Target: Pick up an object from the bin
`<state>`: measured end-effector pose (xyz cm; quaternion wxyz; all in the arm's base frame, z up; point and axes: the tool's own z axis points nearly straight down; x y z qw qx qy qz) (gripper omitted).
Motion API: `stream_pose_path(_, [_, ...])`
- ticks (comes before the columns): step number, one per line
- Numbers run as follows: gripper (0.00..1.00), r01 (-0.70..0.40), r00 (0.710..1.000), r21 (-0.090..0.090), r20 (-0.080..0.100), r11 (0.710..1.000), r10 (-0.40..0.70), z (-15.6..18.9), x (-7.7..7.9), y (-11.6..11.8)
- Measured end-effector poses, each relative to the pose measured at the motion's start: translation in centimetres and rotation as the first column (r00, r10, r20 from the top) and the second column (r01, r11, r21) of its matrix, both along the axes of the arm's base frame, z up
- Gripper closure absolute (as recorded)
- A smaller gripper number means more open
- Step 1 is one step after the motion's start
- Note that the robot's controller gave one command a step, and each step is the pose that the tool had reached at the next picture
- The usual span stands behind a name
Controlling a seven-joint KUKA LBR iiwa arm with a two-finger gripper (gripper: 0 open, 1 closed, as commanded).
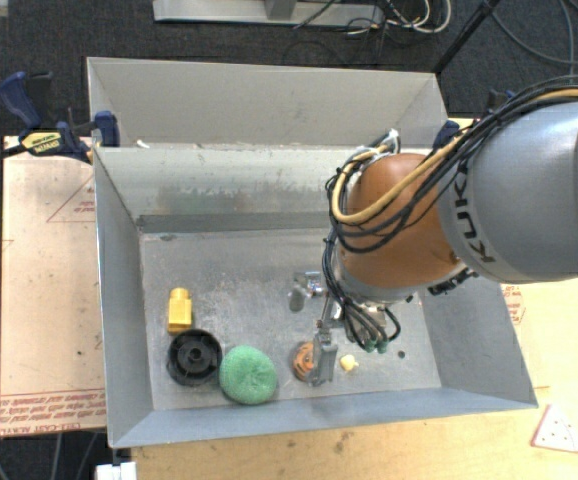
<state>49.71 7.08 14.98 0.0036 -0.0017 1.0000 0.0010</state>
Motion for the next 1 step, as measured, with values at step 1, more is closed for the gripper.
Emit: stream_pose_path(1, [0.00,-0.077,0.997,-0.001,-0.006,0.997,0.077,-5.54,-1.20,-0.09])
